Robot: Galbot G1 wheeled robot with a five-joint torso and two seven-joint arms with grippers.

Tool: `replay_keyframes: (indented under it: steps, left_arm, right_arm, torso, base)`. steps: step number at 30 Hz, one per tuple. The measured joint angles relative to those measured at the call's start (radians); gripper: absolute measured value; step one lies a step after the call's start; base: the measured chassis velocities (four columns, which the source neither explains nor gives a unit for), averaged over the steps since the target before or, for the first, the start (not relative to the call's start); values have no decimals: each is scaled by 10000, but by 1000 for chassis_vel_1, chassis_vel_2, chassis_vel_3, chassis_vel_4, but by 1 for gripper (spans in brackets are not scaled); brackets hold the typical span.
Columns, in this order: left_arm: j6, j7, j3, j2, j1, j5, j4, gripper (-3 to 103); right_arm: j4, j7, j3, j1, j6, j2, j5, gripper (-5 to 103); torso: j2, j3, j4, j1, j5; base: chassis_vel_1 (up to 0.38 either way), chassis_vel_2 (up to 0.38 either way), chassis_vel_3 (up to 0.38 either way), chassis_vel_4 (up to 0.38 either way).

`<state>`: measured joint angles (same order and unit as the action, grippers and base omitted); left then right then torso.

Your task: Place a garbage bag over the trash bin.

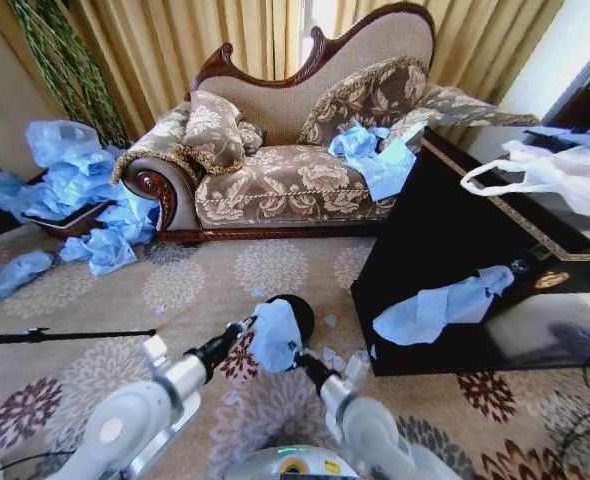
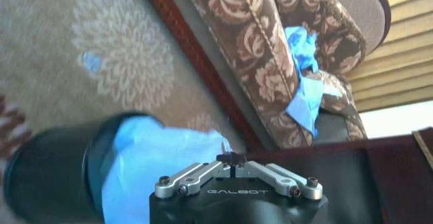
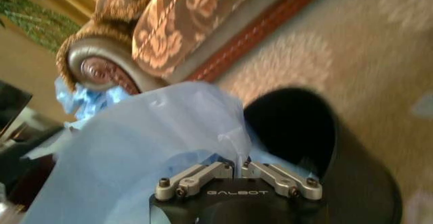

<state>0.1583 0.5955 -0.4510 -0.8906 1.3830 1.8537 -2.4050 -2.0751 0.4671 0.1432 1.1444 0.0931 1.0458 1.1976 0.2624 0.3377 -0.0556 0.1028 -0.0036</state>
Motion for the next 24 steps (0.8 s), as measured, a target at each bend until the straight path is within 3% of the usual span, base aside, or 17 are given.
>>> replay_keyframes:
  steps: [3,10,24]
  left_arm:
    - [90,-293,230,20,-822,-181,1244,0]
    - [220,-712,514,-200,-1545,-684,2876,0]
    - [309,-1218,437,-9,-1047,-1215,3718,0]
  right_arm:
    - [293,-307,-358,-204,-35,-10,-306,0]
    - [891,-764,-941,-314,-109,-167,-513,0]
    - [1917,-1165,-1606,-204,-317,199,-722,0]
  torso:
    - [0,0,3,0,1]
    - [0,-1,3,0,2]
    - [0,-2,4,-2,3]
  base:
    - [0,0,0,0]
    - [0,0,0,0]
    - [0,0,0,0]
